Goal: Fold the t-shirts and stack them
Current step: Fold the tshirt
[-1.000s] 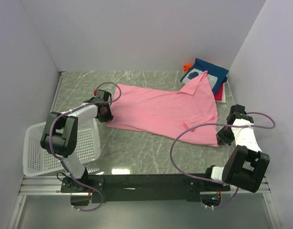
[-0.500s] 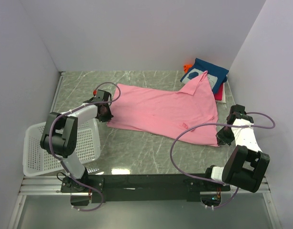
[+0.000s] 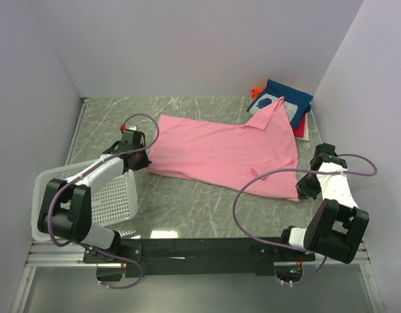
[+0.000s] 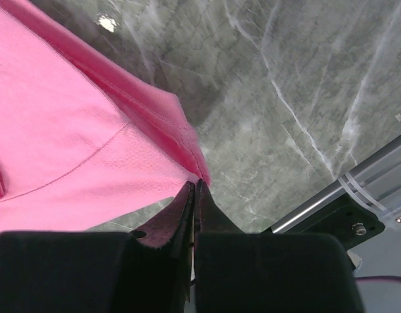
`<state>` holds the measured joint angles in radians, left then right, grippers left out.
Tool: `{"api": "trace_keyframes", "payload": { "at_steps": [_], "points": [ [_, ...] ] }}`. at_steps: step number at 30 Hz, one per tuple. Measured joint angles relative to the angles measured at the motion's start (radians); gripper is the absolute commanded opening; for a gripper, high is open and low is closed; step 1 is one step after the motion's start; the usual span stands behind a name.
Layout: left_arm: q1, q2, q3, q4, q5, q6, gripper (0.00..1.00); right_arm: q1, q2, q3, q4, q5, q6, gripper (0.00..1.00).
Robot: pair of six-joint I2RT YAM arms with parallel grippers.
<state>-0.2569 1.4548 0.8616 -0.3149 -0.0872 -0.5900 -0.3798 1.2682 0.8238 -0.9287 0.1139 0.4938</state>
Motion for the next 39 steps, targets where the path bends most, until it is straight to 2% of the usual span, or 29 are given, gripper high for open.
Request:
{"api": "trace_keyframes", "payload": {
  "at_steps": [16, 18, 19, 20, 22, 23, 24, 27, 33, 39],
  "points": [
    [-0.009, -0.061, -0.077, -0.001, -0.035, 0.014, 0.00, -0.015, 0.000, 0.015, -0.056, 0.044, 0.003, 0.00],
    [-0.009, -0.065, -0.080, -0.002, -0.034, 0.013, 0.03, -0.017, 0.000, 0.019, -0.063, 0.047, 0.003, 0.00],
    [-0.009, -0.066, -0.081, -0.005, -0.034, 0.013, 0.06, -0.017, 0.000, 0.022, -0.066, 0.049, 0.003, 0.00],
    [-0.009, -0.066, -0.081, -0.005, -0.034, 0.013, 0.17, -0.018, 0.000, 0.024, -0.068, 0.050, 0.003, 0.02],
    [-0.009, -0.066, -0.081, -0.007, -0.036, 0.014, 0.32, -0.018, -0.001, 0.027, -0.071, 0.050, 0.008, 0.24],
    [-0.009, -0.066, -0.080, -0.009, -0.036, 0.016, 0.45, -0.018, -0.002, 0.027, -0.072, 0.051, 0.013, 0.36],
    [-0.009, -0.066, -0.079, -0.010, -0.034, 0.018, 0.50, -0.018, -0.004, 0.027, -0.077, 0.053, 0.016, 0.53],
    [-0.015, -0.066, -0.064, -0.028, -0.022, 0.020, 0.62, -0.020, -0.019, 0.029, -0.098, 0.060, 0.012, 0.65],
    [-0.015, -0.064, 0.013, -0.071, -0.005, 0.032, 0.76, -0.005, -0.079, 0.063, -0.111, 0.029, 0.011, 0.66],
    [-0.015, 0.008, 0.103, -0.067, 0.022, 0.056, 0.79, 0.197, -0.108, 0.068, -0.003, -0.079, 0.068, 0.65]
  ]
}}
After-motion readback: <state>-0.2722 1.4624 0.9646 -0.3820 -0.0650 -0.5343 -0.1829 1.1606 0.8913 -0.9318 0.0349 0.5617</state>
